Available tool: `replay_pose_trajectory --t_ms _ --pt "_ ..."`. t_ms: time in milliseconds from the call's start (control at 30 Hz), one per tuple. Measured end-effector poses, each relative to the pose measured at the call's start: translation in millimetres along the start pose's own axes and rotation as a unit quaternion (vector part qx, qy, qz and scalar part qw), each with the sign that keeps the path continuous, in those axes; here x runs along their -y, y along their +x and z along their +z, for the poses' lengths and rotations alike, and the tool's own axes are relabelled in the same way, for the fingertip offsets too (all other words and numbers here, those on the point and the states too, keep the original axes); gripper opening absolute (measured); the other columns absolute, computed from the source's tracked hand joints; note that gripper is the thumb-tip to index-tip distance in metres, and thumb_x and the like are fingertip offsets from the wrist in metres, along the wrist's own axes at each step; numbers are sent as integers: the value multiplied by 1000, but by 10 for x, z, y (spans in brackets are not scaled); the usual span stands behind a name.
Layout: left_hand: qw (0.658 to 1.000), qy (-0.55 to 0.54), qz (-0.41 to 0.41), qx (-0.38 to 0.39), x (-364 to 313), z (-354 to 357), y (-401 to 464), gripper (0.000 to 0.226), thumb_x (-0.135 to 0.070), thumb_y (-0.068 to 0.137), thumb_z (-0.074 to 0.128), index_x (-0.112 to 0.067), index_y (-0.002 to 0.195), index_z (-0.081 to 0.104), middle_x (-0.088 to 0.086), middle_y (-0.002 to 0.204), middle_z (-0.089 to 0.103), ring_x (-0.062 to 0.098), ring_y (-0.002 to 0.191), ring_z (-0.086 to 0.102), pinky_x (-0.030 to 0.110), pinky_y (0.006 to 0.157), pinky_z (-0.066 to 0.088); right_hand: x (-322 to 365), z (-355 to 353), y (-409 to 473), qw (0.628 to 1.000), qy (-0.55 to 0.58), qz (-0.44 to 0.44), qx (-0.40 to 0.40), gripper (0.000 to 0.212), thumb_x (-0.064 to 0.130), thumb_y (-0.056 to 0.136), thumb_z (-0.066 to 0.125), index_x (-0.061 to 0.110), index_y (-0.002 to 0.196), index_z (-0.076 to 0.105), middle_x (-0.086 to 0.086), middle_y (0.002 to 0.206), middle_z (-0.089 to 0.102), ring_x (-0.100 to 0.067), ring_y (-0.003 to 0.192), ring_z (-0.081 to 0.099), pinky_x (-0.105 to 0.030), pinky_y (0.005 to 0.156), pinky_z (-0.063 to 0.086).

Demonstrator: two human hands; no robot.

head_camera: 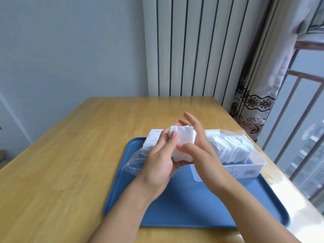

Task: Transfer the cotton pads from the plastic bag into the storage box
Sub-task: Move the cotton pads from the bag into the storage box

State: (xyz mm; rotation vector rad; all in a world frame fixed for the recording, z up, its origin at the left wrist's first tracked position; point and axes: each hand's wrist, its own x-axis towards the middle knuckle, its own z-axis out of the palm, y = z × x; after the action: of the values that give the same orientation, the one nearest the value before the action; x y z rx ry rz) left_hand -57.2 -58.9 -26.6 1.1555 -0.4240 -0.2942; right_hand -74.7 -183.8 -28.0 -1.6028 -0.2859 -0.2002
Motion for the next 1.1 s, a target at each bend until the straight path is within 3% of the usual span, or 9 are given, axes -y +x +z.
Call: replay_pose_trajectory --t_ms 100,200,300,400,567,733,833,967,1100 --pt "999 -28 -3 -22 -10 -44 10 37 -16 105 45 -24 141 49 10 134 66 29 123 63 40 98 56 46 -59 34 998 -15 -38 -43 68 26 80 60 44 144 44 17 141 54 0 131 51 -27 98 48" --pt "995 13 53 -80 14 -60 32 47 -16 97 61 -33 139 49 3 131 67 23 121 65 43 104 52 89 -127 69 994 -27 -36 -104 54 36 80 76 33 131 59 11 119 69 -8 112 67 -24 85 53" --pt "981 98 113 -124 63 -83 55 54 -25 87 73 -38 136 52 3 134 64 19 120 65 37 103 52 55 -91 64 992 -72 -56 -85 24 19 87 80 24 110 74 6 105 78 -19 101 73 -37 86 59" --pt "978 134 107 -114 90 -111 65 53 -23 84 68 -37 133 55 3 128 68 18 115 66 35 101 52 11 -30 53 985 -89 -88 -120 24 4 88 76 25 98 78 7 95 80 -14 96 75 -41 87 61" --pt "996 25 57 -64 48 -128 73 45 -26 86 57 -16 130 58 14 127 68 28 125 61 43 109 47 -13 -47 53 981 -68 -105 -149 23 -3 87 74 17 95 80 5 93 80 -16 95 76 -33 87 60" --pt "994 -63 40 -75 25 -91 73 42 -31 108 39 -5 136 55 23 131 64 28 122 63 39 95 56 -33 -40 37 971 -70 -137 -183 22 -4 86 75 14 97 81 3 97 80 -19 97 75 -32 86 59" --pt "991 -103 31 -80 -9 -93 71 44 -29 108 35 -3 136 56 22 131 65 26 116 66 40 91 58 -59 -47 48 962 -75 -166 -201 22 -4 83 79 15 93 80 2 101 77 -19 99 73 -35 85 61" --pt "986 -138 1 -91 -55 -103 73 49 -34 108 35 2 133 56 25 128 66 34 123 64 38 92 59 18 -73 43 971 -56 -188 -137 25 0 84 75 26 84 73 4 100 67 -18 101 66 -29 82 56" --pt "996 -46 5 -80 -29 -110 60 40 -29 109 35 -10 123 67 13 120 73 27 118 68 36 97 56 71 -159 52 981 -84 -162 -64 16 4 85 71 20 87 69 9 92 66 -15 95 65 -24 81 51"
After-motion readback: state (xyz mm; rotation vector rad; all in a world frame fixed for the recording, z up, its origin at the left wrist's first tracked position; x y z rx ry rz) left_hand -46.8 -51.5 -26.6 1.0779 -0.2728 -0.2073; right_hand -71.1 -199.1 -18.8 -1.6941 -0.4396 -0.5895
